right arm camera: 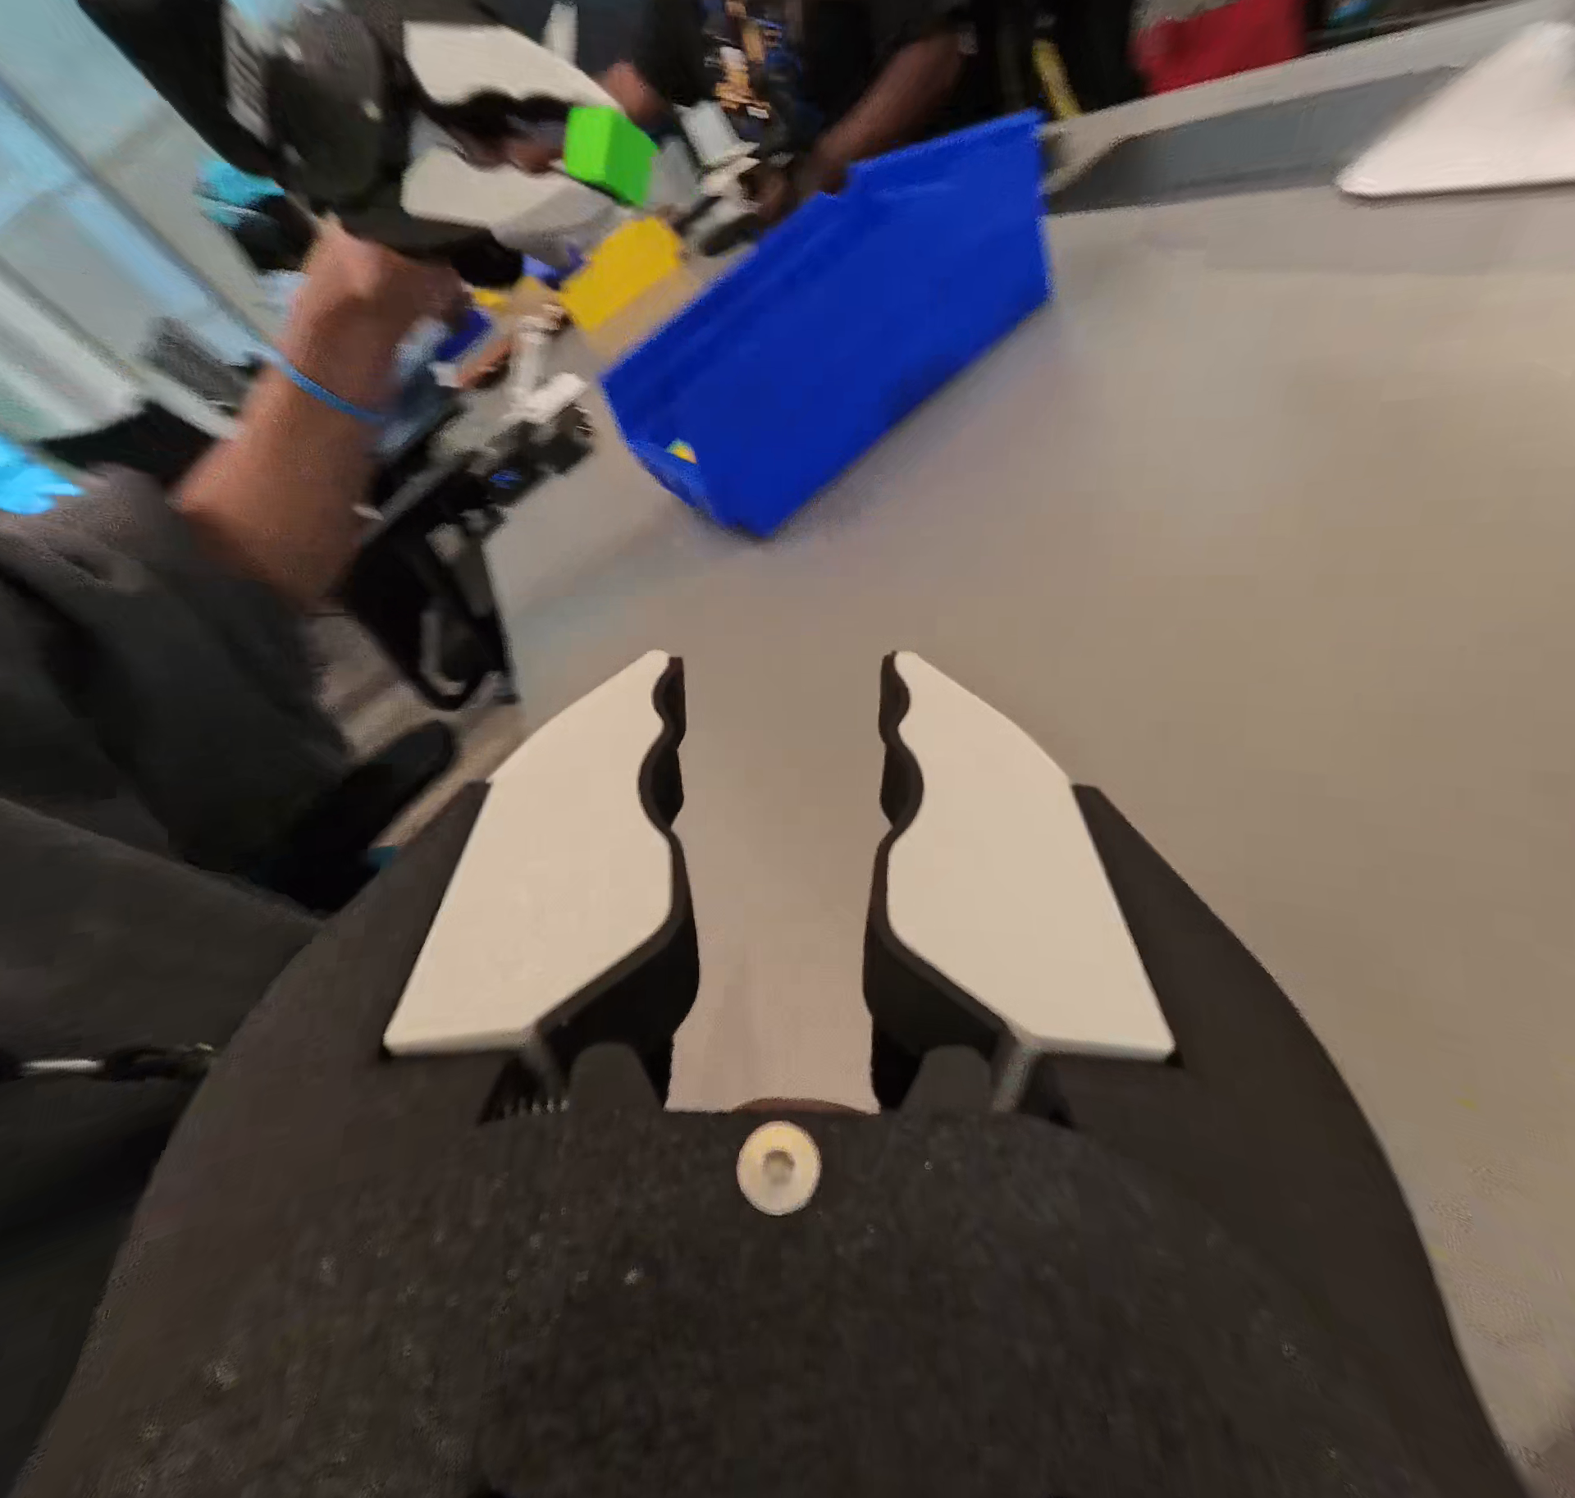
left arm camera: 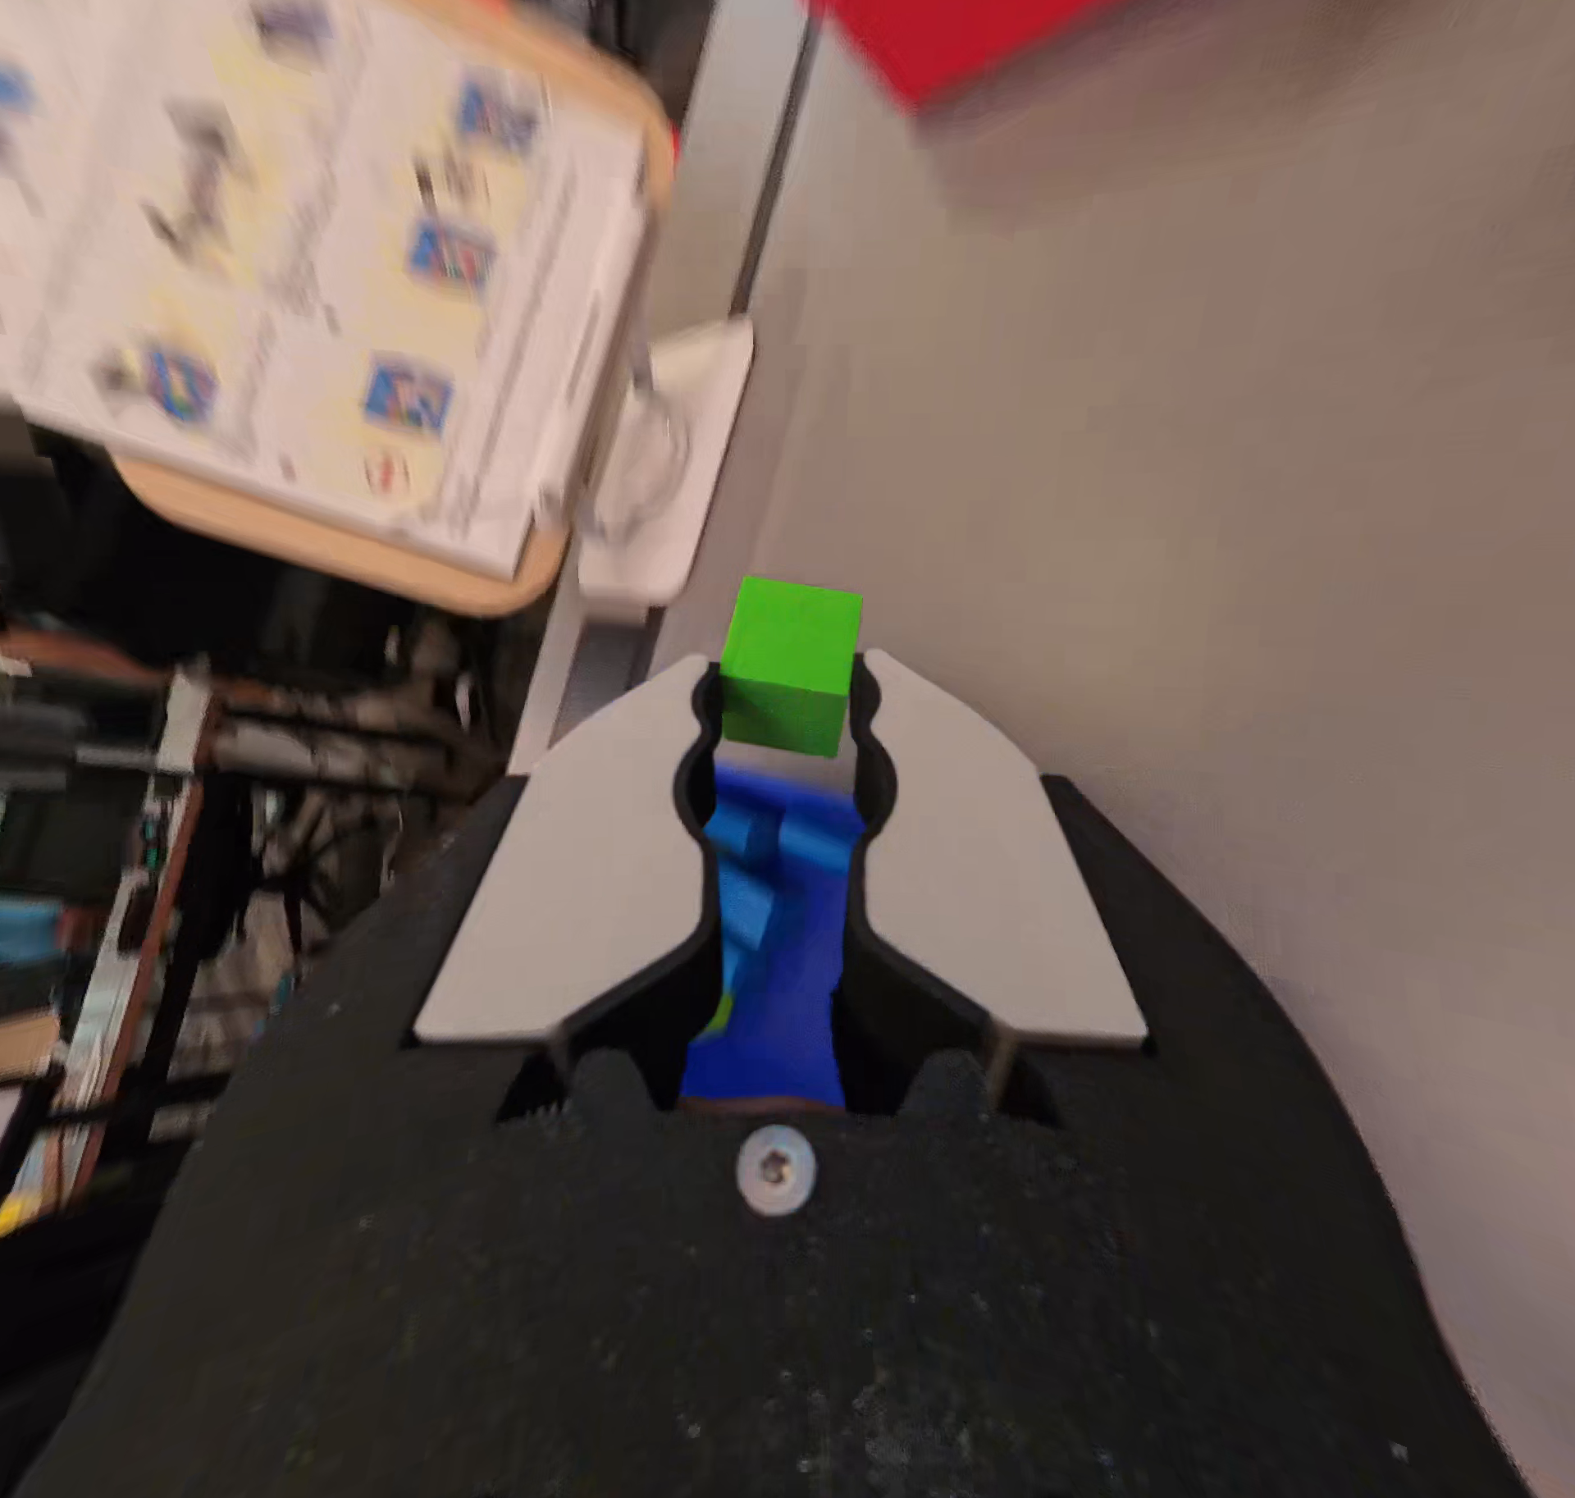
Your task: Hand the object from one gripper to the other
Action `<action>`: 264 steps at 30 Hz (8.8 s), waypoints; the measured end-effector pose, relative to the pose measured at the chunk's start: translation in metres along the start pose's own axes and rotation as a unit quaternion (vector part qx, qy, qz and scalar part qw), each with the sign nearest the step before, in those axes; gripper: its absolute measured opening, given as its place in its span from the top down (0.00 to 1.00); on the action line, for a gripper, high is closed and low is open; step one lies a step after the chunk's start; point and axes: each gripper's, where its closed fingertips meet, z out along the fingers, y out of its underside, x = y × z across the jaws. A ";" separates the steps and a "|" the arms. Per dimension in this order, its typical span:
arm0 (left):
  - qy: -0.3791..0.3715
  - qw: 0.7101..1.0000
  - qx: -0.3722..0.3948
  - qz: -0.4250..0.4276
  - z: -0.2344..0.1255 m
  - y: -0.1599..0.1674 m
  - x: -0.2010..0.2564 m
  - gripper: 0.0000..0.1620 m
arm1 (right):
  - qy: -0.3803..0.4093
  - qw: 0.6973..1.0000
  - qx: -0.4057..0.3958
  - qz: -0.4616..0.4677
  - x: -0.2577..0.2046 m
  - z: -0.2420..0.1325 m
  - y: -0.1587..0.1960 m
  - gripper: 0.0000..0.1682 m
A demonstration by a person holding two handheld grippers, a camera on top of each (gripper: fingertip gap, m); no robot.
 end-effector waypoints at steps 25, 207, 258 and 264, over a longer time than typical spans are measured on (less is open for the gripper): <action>0.001 0.988 0.088 -0.128 0.019 -0.106 0.153 0.67 | -0.240 0.966 0.050 0.083 -0.067 0.004 -0.098 0.84; 0.334 0.670 0.132 -0.650 -0.018 -0.044 0.273 0.75 | 0.335 0.631 -0.694 -0.092 0.296 -0.234 0.029 0.80; -0.082 0.568 -0.519 -0.633 -0.031 0.266 0.070 0.76 | 0.258 0.955 -0.011 -0.150 0.026 -0.063 0.065 0.64; -0.115 0.566 -0.526 -0.624 -0.037 0.268 0.074 0.75 | 0.259 0.953 -0.019 -0.156 0.025 -0.061 0.067 0.64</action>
